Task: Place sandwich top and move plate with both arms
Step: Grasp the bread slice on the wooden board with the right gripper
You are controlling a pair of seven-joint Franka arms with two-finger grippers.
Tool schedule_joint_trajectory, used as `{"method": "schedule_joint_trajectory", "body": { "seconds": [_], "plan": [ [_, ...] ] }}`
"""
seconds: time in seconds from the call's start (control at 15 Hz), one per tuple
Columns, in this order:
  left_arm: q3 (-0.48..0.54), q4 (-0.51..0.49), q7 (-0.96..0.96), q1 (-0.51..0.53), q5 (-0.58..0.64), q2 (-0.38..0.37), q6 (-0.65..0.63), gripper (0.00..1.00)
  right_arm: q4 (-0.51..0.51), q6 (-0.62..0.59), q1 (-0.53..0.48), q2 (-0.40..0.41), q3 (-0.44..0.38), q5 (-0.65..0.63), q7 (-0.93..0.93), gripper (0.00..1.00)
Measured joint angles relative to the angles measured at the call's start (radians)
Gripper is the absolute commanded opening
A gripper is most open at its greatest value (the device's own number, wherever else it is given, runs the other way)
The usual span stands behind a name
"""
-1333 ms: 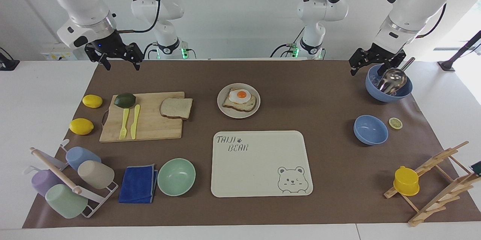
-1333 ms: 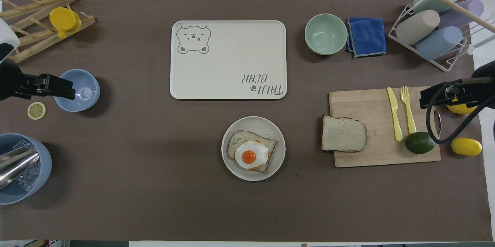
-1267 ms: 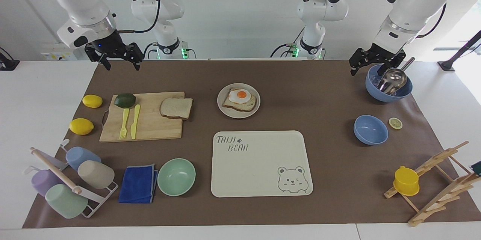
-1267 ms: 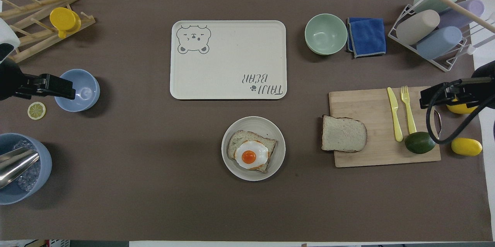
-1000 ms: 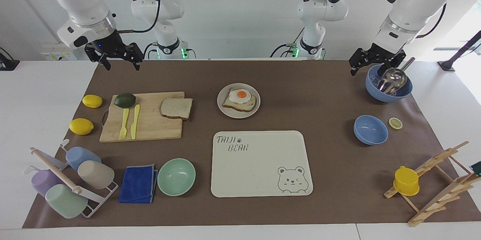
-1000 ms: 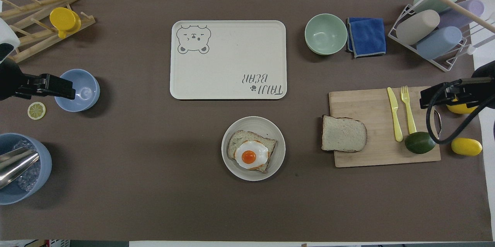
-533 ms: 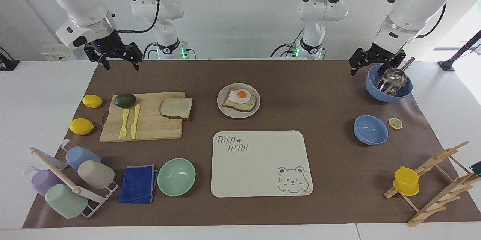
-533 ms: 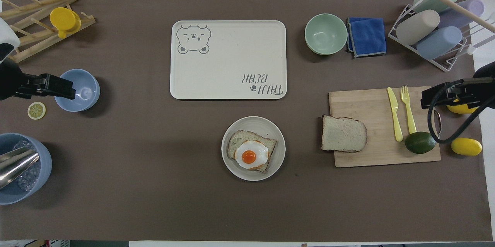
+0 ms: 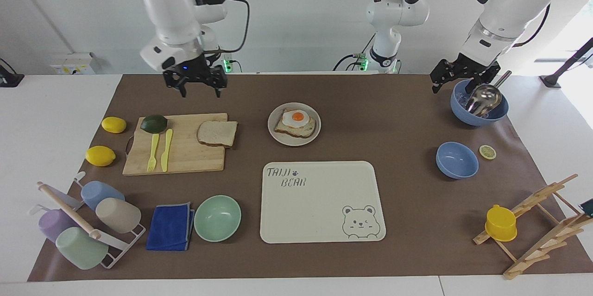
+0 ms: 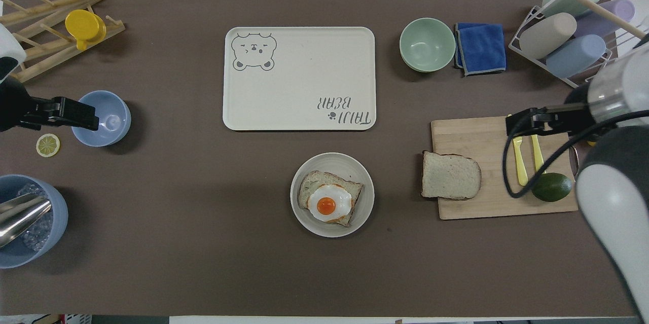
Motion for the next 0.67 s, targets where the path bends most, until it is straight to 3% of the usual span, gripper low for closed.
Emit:
{"method": "schedule_joint_trajectory", "body": {
  "seconds": [0.27,0.47,0.67],
  "plan": [
    [0.0,0.0,0.0,0.0,0.0,0.0,0.0,1.0,-0.085,0.105,0.146,0.154,0.005,-0.17,0.189,1.0],
    [0.0,0.0,0.0,0.0,0.0,0.0,0.0,1.0,-0.147,0.123,0.17,0.254,0.004,-0.346,0.232,1.0],
    [0.0,0.0,0.0,0.0,0.0,0.0,0.0,1.0,-0.157,0.133,0.178,0.317,0.004,-0.385,0.267,0.9]
  ]
}}
